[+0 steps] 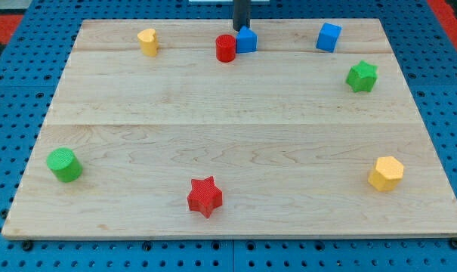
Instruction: Move the blue triangle right to the red circle
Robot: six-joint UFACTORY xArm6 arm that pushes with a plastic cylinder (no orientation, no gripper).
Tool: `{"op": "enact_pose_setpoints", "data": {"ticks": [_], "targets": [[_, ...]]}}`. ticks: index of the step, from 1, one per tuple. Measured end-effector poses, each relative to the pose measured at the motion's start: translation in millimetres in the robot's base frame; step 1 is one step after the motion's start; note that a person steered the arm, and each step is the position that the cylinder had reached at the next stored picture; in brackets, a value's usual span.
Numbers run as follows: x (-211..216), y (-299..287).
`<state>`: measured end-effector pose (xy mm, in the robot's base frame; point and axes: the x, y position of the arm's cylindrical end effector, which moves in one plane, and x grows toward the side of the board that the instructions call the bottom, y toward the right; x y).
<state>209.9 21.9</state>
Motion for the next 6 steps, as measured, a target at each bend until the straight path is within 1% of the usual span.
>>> {"op": "enact_pose_setpoints", "data": {"ticks": [3,5,6], "targets": [[6.1,12.1],[43.2,38.9],[53.6,53.3]]}}
